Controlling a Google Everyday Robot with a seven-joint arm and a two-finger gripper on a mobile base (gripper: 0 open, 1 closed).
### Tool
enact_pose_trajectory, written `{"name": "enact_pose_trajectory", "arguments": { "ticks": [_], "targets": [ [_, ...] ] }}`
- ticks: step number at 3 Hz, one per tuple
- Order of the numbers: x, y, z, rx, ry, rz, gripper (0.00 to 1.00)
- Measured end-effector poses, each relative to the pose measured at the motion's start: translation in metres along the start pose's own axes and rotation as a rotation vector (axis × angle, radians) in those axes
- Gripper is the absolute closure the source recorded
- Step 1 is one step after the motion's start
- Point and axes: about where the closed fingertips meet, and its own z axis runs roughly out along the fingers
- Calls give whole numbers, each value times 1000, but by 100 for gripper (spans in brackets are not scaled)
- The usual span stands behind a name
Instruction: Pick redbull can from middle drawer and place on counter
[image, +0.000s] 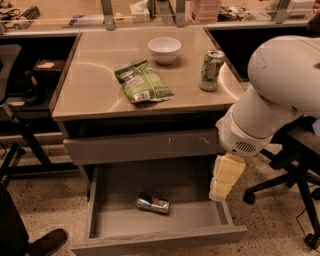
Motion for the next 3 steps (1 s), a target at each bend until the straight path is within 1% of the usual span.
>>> {"name": "enact_pose_trajectory", "arguments": {
  "ticks": [1, 2, 3],
  "targets": [
    [0, 0, 0, 0, 0, 0, 0],
    [-14, 11, 40, -37, -34, 2, 0],
    [-35, 27, 111, -93, -83, -5, 0]
  ]
}}
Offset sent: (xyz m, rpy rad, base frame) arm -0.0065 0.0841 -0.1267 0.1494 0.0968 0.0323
